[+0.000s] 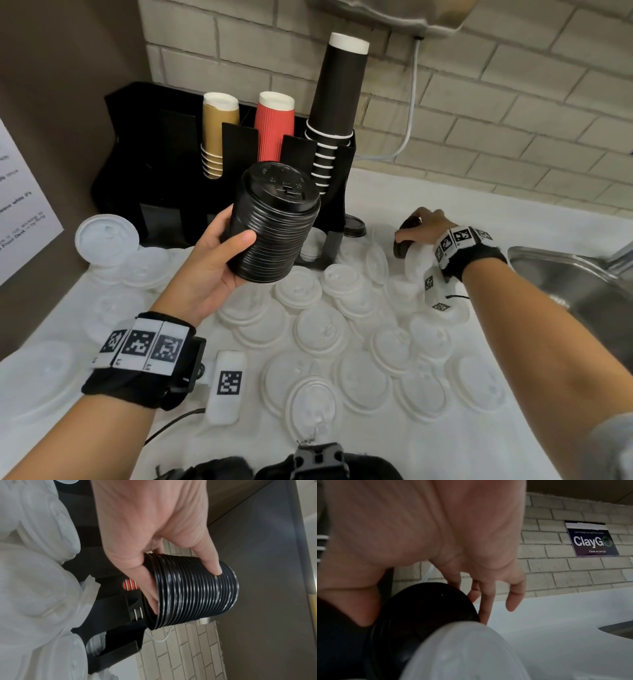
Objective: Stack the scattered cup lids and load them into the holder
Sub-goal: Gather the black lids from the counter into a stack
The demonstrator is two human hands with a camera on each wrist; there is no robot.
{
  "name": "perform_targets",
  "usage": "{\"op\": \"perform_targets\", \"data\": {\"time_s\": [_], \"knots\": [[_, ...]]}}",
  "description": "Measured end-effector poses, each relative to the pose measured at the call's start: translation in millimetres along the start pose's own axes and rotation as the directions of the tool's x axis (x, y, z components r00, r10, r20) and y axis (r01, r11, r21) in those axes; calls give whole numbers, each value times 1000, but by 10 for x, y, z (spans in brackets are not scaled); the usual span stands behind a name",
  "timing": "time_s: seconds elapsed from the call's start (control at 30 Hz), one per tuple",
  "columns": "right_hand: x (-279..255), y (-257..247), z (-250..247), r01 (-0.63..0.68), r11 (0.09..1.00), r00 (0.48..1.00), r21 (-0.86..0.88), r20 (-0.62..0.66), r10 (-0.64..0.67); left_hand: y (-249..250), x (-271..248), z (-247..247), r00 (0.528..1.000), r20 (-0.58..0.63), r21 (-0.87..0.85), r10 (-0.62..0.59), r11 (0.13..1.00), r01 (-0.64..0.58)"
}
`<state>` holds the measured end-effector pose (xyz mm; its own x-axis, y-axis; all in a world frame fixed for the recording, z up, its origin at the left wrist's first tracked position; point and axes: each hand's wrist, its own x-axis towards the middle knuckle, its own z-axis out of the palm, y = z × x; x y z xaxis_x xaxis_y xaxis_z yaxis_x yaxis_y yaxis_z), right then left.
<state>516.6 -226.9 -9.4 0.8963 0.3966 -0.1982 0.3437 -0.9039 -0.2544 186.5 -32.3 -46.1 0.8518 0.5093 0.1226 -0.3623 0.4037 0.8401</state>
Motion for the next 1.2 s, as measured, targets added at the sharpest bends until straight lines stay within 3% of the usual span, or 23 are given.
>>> {"op": "perform_targets", "data": {"time_s": [0.1,0.17,0.27,0.37,0.5,0.67,0.73,0.87,1.2], "knots": [[-82,-5,-58,79,980,993,181,-96,-62,-14,-34,14,1000,18,-17,-10,1000,10],[-200,-51,-82,175,920,974,351,-195,-110,-28,-52,28,1000,21,-31,-21,999,22],[-472,-195,-85,312,729,934,609,-339,-116,-69,-83,53,999,22,-51,-38,998,39],[-869,-363,-97,395,487,918,779,-355,-176,-108,-114,78,999,10,-63,-52,997,53],[-1479,-516,-62,531,347,826,773,-382,-413,-134,-148,115,997,14,-76,-80,994,81],[-1979,-739,89,653,252,726,714,-495,-478,-161,-171,123,993,24,-74,-114,991,115],[-2063,-845,149,677,247,713,694,-533,-456,-168,-180,123,992,36,-53,-121,991,123],[-2109,-997,196,712,320,701,625,-602,-382,-183,-179,120,990,44,-15,-131,991,131],[-2054,-1164,238,782,382,623,492,-617,-481,-202,-155,94,984,79,28,-161,987,159]]}}
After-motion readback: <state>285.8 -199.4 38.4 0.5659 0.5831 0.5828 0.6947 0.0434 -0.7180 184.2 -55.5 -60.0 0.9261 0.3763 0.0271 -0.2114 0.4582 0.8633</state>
